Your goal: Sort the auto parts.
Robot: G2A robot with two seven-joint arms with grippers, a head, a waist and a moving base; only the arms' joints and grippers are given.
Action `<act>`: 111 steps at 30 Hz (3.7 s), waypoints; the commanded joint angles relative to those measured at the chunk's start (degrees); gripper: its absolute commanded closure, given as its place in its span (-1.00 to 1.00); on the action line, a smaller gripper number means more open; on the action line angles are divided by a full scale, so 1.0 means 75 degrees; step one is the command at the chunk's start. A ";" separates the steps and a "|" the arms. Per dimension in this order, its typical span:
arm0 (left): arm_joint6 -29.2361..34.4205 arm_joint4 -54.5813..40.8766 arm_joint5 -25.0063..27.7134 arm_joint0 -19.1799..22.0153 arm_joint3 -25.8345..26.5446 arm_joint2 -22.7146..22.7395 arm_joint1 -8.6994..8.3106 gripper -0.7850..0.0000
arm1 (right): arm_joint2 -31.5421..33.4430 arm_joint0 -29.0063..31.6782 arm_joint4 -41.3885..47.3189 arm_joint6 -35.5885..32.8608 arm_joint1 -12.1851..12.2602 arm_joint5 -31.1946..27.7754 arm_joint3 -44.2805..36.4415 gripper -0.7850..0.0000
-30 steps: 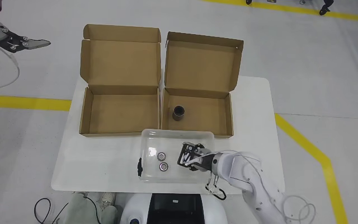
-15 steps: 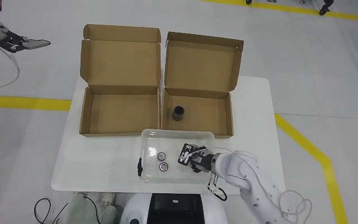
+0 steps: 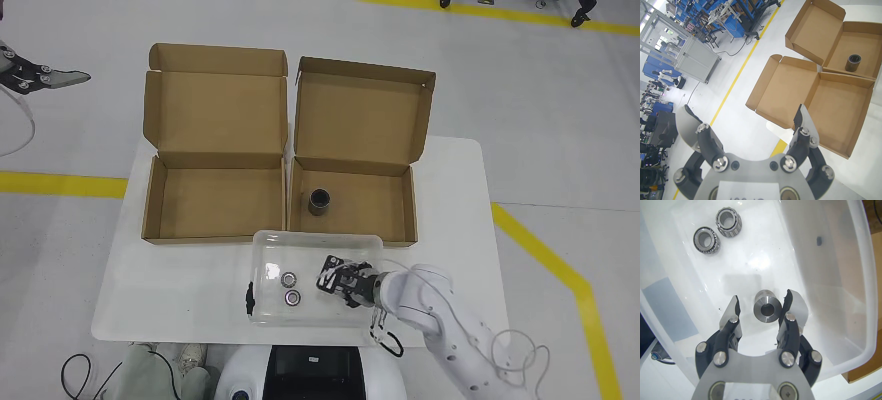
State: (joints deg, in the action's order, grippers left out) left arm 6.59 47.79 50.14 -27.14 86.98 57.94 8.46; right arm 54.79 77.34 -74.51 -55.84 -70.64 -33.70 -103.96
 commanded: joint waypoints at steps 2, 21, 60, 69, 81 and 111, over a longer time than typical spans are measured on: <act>0.0000 0.0000 0.0000 0.0000 0.0000 0.0000 0.0000 -1.00 | -0.0029 -0.0026 0.0064 -0.0066 0.0008 0.0055 0.0057 -0.11; 0.0000 0.0000 0.0000 0.0000 0.0000 0.0000 0.0000 -1.00 | -0.0319 -0.0405 0.0416 -0.0097 0.0024 0.0199 0.0569 0.91; 0.0000 0.0000 0.0000 0.0000 0.0000 0.0000 0.0000 -1.00 | 0.0397 -0.0878 0.1752 0.6218 0.0138 -0.0754 0.0464 1.00; 0.0000 0.0000 0.0000 0.0000 0.0000 0.0000 0.0000 -1.00 | 0.0291 -0.1484 0.2037 0.6335 0.0046 -0.0577 -0.0115 1.00; 0.0000 0.0000 0.0000 0.0000 0.0000 0.0000 0.0000 -1.00 | 0.0129 -0.2416 0.2356 0.6409 -0.0146 0.0209 -0.0973 1.00; 0.0000 0.0000 0.0000 0.0000 0.0000 0.0000 0.0000 -1.00 | 0.0096 -0.2805 0.1276 0.6418 -0.0363 0.1223 -0.2087 1.00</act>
State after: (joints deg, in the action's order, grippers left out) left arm 6.59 47.79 50.14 -27.14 86.98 57.94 8.46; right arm 55.53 55.72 -64.70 -7.31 -73.39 -24.74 -119.55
